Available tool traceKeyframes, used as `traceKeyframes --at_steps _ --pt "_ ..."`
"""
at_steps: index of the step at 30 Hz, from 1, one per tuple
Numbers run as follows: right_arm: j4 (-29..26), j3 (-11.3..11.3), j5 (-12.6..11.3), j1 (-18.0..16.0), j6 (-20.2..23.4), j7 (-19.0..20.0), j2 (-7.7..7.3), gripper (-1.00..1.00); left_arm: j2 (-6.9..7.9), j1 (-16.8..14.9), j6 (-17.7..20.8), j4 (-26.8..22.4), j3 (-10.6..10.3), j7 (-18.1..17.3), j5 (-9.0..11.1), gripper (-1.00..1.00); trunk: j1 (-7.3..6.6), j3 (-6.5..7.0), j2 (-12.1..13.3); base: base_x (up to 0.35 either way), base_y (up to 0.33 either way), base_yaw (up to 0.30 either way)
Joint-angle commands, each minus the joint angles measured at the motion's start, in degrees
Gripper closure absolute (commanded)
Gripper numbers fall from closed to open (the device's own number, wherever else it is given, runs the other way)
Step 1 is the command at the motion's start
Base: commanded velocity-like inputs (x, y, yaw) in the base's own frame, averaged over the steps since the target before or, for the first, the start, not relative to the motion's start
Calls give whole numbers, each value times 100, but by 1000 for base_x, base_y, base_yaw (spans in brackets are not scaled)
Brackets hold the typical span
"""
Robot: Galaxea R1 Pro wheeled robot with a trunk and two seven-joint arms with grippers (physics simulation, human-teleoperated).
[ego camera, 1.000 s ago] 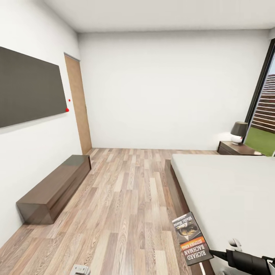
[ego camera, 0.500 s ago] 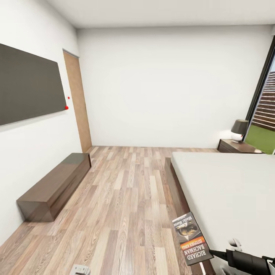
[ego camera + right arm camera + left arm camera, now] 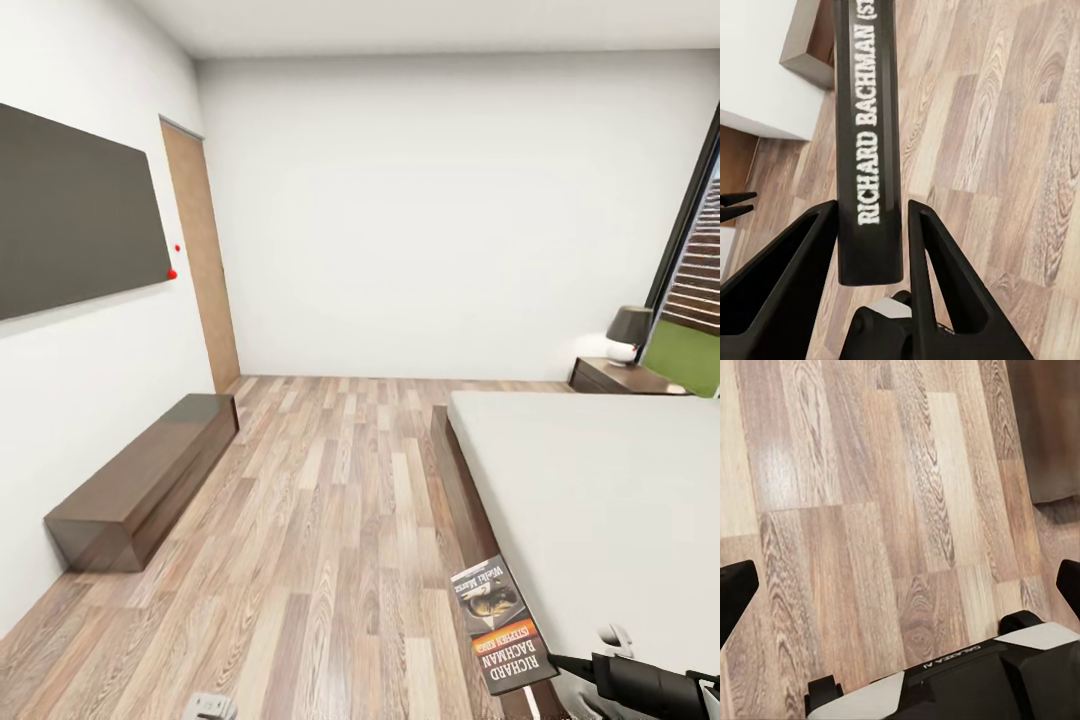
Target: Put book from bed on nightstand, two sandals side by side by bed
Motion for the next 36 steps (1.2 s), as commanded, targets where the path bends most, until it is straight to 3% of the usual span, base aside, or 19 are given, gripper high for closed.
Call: traceKeyframes --at_steps 1,25,36 --pt "-2 42 -62 -5 57 10 -4 100 1 -4 -29 -1 37 -12 -61 -100 2 -18 -10 0 0 0" --pt "-1 42 -62 -5 53 10 -4 100 0 -4 -29 0 37 -12 -60 -100 2 -27 -10 4 0 0" --pt "-1 42 -62 -5 51 10 -4 100 0 -4 -29 -1 37 -12 -58 -100 2 -27 -10 261 0 0"
